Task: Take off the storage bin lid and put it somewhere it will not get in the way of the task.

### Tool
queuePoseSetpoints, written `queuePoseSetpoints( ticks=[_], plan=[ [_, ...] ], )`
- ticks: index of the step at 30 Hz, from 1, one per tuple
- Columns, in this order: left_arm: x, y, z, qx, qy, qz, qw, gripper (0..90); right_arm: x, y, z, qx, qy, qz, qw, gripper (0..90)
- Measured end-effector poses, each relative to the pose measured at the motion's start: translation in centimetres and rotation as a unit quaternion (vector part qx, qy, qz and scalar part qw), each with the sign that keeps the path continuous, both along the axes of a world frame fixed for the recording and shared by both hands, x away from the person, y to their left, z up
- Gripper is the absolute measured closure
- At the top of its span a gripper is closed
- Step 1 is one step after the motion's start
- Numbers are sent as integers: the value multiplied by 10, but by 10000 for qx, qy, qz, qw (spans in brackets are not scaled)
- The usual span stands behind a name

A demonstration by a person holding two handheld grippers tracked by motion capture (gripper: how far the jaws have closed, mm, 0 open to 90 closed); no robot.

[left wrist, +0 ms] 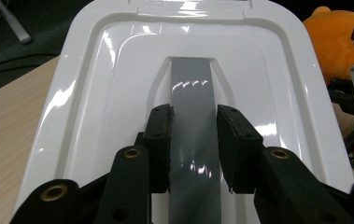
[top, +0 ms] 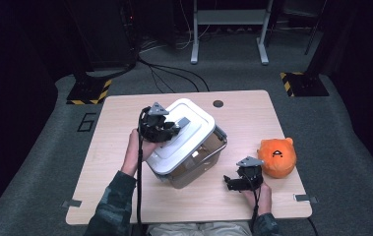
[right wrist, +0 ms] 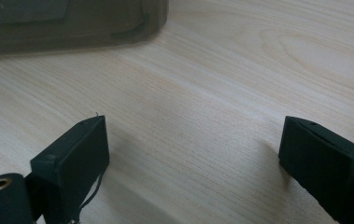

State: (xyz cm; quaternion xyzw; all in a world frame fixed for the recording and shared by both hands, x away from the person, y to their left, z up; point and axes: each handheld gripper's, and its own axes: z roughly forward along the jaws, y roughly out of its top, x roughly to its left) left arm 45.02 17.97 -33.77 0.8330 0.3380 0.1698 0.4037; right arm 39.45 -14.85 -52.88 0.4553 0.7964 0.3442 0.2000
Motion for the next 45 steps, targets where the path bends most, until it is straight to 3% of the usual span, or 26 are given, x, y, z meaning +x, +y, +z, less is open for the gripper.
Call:
queuePoseSetpoints(
  ticks=[26,40,45],
  plan=[
    [6,65,-1,-83,58,694,9975,664,0,0,0,10,16,-21,10000,78],
    [4,108,-10,-205,138,1205,9924,664,0,0,0,-2,14,-1,10000,78],
    [4,126,-14,-251,155,1469,9887,664,0,0,0,-2,12,-1,10000,78]
  ],
)
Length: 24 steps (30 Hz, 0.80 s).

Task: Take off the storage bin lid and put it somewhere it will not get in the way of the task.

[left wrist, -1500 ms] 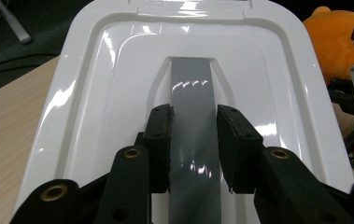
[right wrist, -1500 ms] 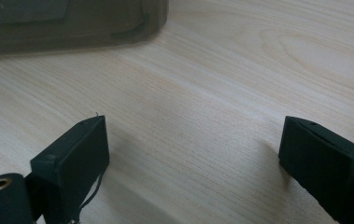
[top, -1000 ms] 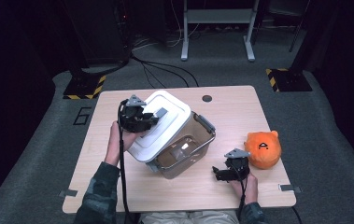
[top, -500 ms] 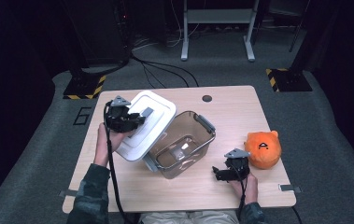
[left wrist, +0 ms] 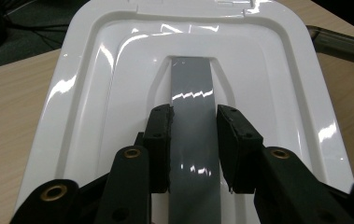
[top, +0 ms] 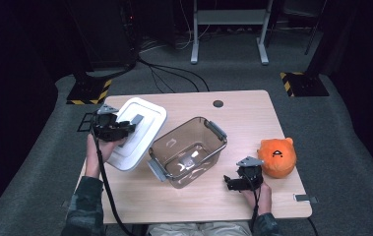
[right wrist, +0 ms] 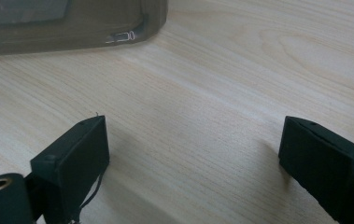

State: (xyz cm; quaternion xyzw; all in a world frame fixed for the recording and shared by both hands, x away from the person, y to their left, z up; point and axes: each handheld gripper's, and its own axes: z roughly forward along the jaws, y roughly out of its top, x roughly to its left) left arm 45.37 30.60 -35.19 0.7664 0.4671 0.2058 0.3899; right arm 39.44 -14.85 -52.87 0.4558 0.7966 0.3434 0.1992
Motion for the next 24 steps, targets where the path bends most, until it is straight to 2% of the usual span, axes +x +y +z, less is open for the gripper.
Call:
queuePoseSetpoints(
  ticks=[10,13,24],
  plan=[
    [0,29,-12,-14,91,437,9990,664,0,0,0,-5,-2,1,10000,78],
    [0,34,-15,-14,117,501,9987,664,0,0,0,-3,-4,1,10000,78],
    [4,55,-33,-39,297,902,9955,664,0,0,0,-5,-5,1,10000,78]
  ],
)
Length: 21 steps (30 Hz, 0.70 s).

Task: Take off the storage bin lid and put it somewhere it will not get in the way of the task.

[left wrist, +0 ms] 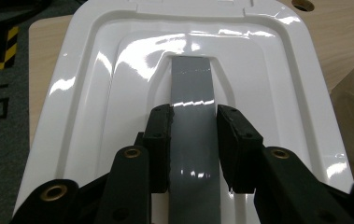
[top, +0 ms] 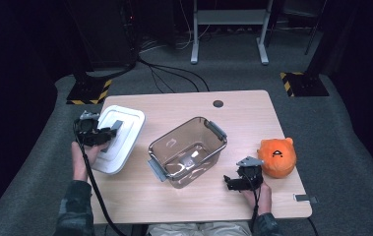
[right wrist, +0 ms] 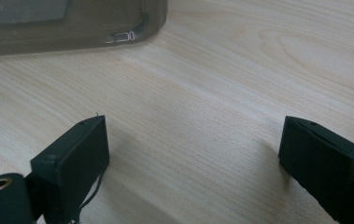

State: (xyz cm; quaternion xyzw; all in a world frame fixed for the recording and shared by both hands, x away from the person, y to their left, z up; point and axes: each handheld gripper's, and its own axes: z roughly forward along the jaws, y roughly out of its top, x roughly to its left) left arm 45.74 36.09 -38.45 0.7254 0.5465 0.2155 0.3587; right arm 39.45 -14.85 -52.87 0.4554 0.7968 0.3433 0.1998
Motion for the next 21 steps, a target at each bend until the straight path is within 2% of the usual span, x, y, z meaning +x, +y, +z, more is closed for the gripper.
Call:
queuePoseSetpoints(
  ticks=[4,9,21],
  plan=[
    [2,6,-9,15,109,111,9999,665,0,0,0,4,5,-2,10000,78],
    [7,14,-23,-5,370,313,9988,665,0,0,0,4,4,-2,10000,78],
    [12,23,-46,12,558,564,9968,665,0,0,0,1,0,-3,10000,79]
  ],
)
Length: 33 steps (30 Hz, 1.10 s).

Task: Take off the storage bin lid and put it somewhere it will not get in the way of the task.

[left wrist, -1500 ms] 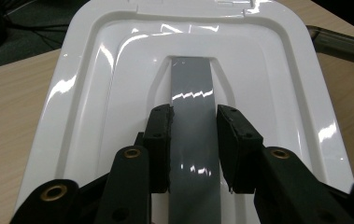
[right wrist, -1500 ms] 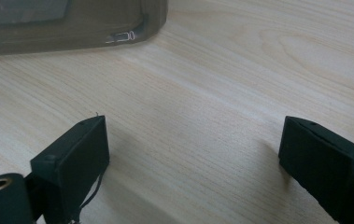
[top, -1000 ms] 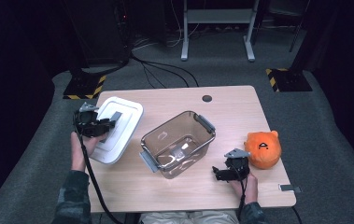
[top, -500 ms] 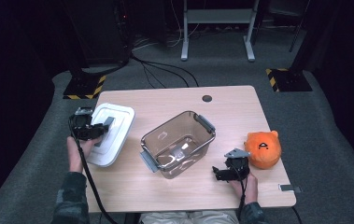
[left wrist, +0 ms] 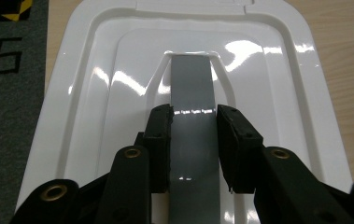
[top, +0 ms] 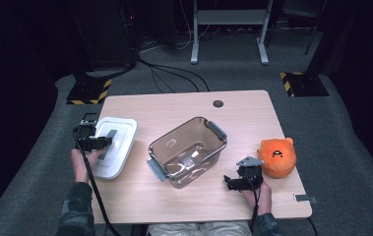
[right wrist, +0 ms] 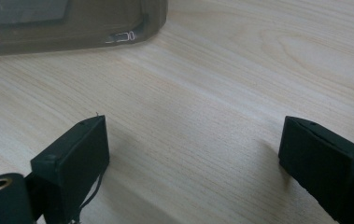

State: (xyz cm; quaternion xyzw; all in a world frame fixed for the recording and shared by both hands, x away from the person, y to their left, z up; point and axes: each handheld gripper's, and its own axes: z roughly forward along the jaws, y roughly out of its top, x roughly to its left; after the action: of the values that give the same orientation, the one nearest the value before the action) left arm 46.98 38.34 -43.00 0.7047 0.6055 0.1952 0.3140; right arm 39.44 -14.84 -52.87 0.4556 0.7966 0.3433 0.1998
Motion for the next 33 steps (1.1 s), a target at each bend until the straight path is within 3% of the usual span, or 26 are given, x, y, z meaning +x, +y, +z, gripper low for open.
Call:
queuePoseSetpoints(
  ticks=[22,33],
  plan=[
    [13,-1,-44,32,522,416,9978,665,0,0,0,7,5,-16,10000,80],
    [17,-3,-61,63,593,526,9968,664,0,0,0,-5,-7,-17,10000,81]
  ],
)
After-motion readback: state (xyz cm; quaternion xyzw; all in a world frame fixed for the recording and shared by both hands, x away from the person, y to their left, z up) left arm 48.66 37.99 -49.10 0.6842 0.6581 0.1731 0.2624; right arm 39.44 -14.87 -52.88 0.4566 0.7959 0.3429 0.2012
